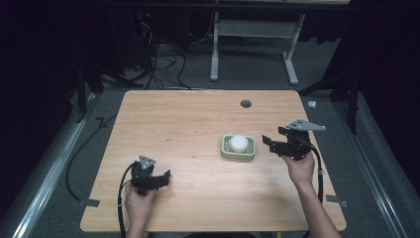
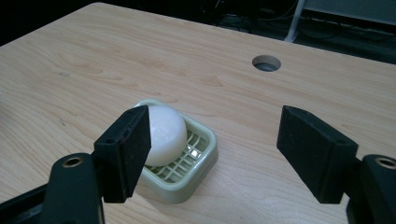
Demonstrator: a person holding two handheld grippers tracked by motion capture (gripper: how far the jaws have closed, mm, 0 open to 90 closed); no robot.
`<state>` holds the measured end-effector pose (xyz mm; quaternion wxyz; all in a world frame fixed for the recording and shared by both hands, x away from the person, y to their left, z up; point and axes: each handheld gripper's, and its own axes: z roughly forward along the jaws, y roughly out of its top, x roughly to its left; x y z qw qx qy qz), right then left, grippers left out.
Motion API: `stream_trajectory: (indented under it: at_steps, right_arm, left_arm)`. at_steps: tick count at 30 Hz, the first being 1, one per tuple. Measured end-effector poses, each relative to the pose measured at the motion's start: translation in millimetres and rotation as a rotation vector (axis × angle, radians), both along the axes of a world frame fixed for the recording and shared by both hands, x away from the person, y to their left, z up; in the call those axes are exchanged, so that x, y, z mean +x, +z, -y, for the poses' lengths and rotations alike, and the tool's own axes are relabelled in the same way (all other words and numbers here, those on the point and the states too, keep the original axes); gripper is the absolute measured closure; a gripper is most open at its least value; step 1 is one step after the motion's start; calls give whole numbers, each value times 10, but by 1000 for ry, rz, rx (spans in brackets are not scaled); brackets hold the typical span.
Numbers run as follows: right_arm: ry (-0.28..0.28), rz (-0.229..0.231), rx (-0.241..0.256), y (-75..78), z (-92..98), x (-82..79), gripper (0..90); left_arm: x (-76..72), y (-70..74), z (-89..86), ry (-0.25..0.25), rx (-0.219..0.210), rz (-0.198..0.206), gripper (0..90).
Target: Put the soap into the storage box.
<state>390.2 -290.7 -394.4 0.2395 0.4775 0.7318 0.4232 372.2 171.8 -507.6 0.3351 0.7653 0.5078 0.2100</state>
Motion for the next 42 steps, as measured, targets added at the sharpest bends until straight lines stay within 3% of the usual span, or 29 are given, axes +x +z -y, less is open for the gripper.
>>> stream_trajectory:
  at_steps: [23, 42]
  right_arm:
    - [-45, 16, 20, -18, 192, -190, 273]
    - [-105, 18, 54, -125, 430, -367, 284]
  left_arm:
    - [0, 0, 1, 0, 0, 0, 160]
    - [0, -1, 4, 2, 2, 2, 160]
